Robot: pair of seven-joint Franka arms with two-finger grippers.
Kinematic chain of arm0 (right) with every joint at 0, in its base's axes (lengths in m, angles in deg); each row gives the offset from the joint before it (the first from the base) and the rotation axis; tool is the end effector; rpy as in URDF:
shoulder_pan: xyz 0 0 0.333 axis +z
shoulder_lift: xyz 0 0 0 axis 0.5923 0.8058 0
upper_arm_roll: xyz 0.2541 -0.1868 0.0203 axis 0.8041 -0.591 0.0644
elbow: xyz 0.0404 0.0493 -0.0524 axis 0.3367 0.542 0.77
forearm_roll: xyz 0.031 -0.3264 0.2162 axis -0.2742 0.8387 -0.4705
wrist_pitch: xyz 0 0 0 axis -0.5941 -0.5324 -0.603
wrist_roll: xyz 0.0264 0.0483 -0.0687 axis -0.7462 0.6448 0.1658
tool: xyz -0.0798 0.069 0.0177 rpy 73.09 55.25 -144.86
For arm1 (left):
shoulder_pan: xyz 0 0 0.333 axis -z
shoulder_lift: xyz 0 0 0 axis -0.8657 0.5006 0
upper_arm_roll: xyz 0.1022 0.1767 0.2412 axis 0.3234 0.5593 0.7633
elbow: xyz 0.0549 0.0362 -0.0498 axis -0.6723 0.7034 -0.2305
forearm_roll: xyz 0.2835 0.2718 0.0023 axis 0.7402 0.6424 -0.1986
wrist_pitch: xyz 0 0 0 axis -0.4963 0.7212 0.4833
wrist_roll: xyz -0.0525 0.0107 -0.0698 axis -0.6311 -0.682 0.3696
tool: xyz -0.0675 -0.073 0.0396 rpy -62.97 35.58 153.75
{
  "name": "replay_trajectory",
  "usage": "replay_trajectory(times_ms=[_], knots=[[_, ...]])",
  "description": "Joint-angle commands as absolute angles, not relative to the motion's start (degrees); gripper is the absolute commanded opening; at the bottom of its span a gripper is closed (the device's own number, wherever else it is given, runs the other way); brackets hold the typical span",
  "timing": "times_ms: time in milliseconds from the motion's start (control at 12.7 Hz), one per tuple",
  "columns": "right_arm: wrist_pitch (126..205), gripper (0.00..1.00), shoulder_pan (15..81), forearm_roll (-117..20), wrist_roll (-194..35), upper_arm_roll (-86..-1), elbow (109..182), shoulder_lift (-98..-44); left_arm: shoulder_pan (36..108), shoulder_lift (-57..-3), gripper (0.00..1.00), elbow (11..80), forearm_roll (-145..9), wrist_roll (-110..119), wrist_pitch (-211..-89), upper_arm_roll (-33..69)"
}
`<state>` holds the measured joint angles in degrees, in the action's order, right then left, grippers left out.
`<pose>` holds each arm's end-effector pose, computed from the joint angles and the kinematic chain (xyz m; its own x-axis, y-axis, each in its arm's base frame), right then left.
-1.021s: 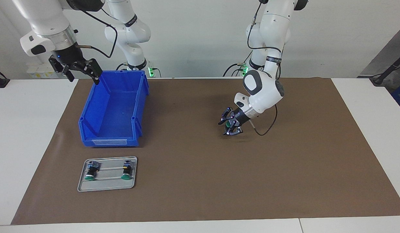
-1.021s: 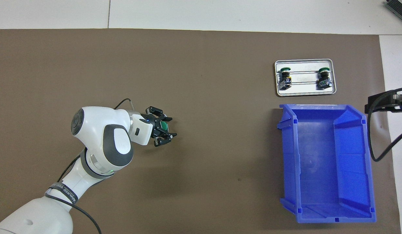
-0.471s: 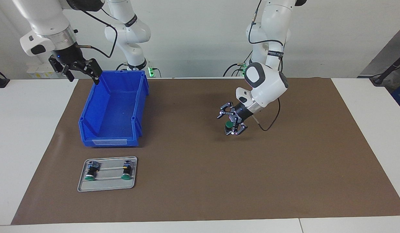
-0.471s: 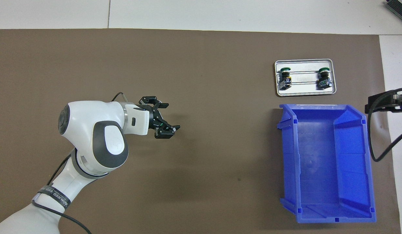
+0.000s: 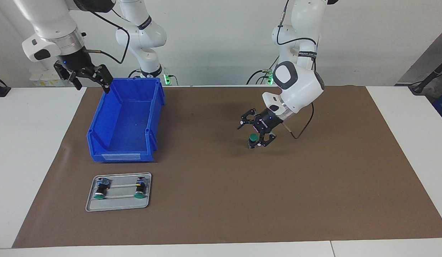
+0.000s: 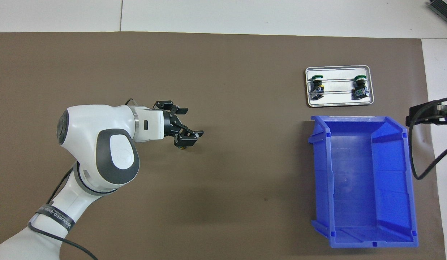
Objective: Place and press button with both arms
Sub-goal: 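Lift the left gripper off the button and withdraw it to rest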
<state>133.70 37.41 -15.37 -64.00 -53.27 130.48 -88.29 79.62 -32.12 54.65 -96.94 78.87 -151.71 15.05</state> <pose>0.5357 -0.0208 0.6467 0.9872 -0.1585 -0.0163 -0.1577 -0.9866 0.0406 0.5378 -0.2566 0.3915 0.6572 -0.5127 0.5525 -0.7431 -0.5631 0.3614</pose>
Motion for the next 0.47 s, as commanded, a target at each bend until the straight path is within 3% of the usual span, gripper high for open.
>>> replay_trajectory(times_ms=[0, 236, 393], knots=[[134.79, 1.0, 36.84, -15.28, -65.73, -53.13, 132.42, -89.91, 78.94, -31.28, 0.87, 51.19, -90.99, 69.41, -149.25, 14.93], [134.88, 1.0, 36.84, -15.28, -65.73, -53.13, 132.42, -89.91, 78.85, -31.02, 0.87, 47.31, -81.68, 60.35, -142.32, 14.93], [134.97, 1.0, 36.76, -15.28, -65.81, -53.05, 132.42, -89.91, 78.85, -30.49, 0.78, 45.55, -74.65, 51.49, -138.8, 14.93]])
